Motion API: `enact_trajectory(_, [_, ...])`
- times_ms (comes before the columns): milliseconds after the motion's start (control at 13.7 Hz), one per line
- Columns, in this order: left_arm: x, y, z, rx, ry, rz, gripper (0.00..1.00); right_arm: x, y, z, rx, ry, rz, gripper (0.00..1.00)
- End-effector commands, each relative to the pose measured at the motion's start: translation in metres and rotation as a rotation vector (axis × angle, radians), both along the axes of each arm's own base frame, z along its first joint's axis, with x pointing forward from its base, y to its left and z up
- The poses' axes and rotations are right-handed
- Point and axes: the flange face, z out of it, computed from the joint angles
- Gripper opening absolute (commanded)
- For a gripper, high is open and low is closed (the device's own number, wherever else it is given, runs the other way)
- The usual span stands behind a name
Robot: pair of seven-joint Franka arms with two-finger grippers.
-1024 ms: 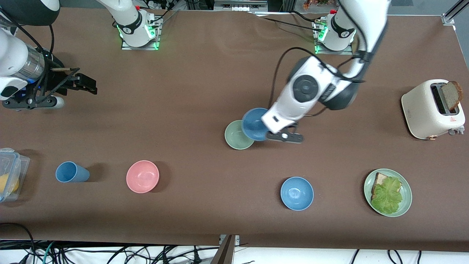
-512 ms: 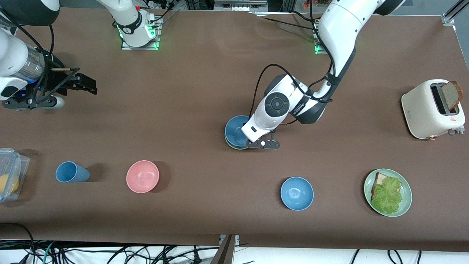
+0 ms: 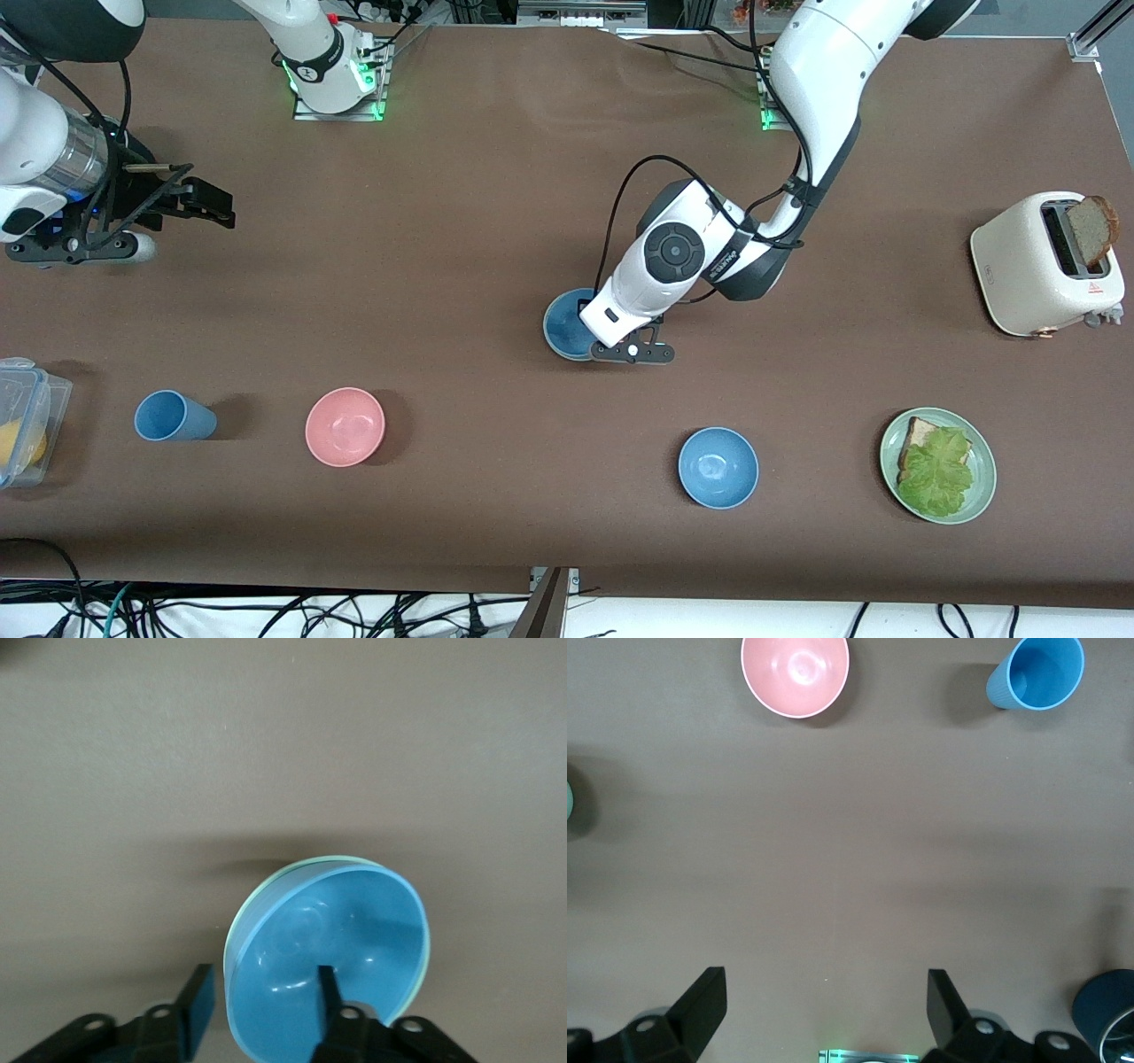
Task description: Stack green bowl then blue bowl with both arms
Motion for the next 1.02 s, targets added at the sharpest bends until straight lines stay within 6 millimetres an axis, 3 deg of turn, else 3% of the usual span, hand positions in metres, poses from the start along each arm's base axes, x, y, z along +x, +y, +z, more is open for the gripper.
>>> enact_trajectory(0, [0.001,0.022,0.053,0.026,0.016,0.005,1.0,-0.001,0.001,0.001,-0.011,-0.009,0.007,1.0])
enact_trajectory(293, [0.013,0.101,0.138,0.118,0.031,0.07,1.0,0.0,0.002,0.002,-0.011,-0.01,0.007,1.0])
enact_trajectory(366, [0.006,0.117,0.167,0.161,0.003,0.074,1.0,0.0,0.002,0.003,-0.011,-0.012,0.01,1.0])
enact_trajectory(585, [0.001,0.184,0.224,0.239,-0.007,0.02,1.0,-0.001,0.003,0.004,-0.012,-0.015,0.01,1.0])
enact_trajectory(805, [-0.027,0.279,0.255,0.242,0.001,-0.035,1.0,-0.001,0.007,0.003,-0.013,-0.013,0.015,1.0])
enact_trajectory(951, [-0.03,0.318,0.269,0.192,-0.007,-0.051,1.0,-0.001,0.007,0.003,-0.012,-0.013,0.017,1.0])
